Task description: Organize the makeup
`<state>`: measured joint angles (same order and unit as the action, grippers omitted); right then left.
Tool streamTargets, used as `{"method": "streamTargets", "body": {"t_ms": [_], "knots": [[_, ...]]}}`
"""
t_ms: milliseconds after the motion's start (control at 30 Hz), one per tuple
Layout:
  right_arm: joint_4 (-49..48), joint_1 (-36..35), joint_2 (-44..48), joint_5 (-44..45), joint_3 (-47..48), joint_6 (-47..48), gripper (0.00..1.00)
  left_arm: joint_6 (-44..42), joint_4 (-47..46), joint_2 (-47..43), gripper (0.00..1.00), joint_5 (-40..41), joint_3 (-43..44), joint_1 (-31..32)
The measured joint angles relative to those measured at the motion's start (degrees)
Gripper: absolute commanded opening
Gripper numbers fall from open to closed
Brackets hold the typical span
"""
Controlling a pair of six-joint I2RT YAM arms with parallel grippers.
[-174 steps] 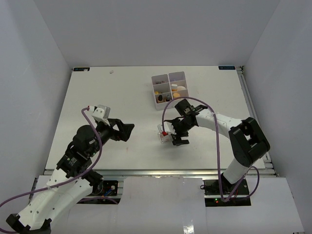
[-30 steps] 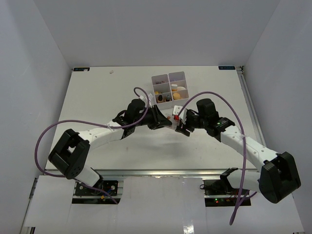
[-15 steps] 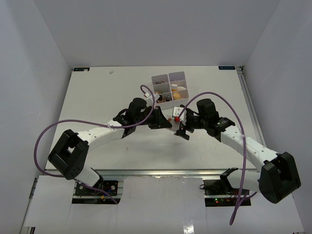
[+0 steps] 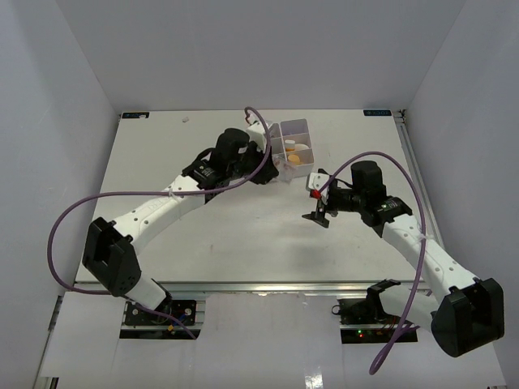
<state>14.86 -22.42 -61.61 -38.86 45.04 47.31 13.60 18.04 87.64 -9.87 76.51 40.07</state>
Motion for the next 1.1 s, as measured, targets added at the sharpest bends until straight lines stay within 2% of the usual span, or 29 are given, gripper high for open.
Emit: {"method": "streamTargets", "body": {"t_ms": [133, 267, 433, 567, 800, 1100], "knots": [[0.4, 1.5, 1.1, -1.9, 0.0, 0.7, 0.90, -12.6, 3.9, 5.2, 0.00, 3.0, 12.6, 0.0], [0.6, 2.1, 1.2, -2.9, 0.0, 1.1, 0.90, -26.3, 6.4, 11.3, 0.00, 5.4, 21.5, 0.0], [1.1, 2.8, 1.2, -3.8, 0.0, 1.2, 0.90, -42.3, 8.8, 17.2, 0.00, 7.6, 25.4, 0.0], [1.4, 4.2, 1.4, -4.8, 0.0, 1.2, 0.90, -51.0, 10.0, 20.8, 0.00, 8.6, 26.6, -0.3], [1.5, 6.3, 1.9, -6.3, -0.7, 1.2, 0.90, -58.3, 9.5, 24.8, 0.00, 10.0, 29.4, -2.1], [1.7, 7.9, 1.9, -7.2, -0.9, 1.2, 0.90, -63.0, 7.8, 24.8, 0.00, 9.8, 29.6, -4.5]]}}
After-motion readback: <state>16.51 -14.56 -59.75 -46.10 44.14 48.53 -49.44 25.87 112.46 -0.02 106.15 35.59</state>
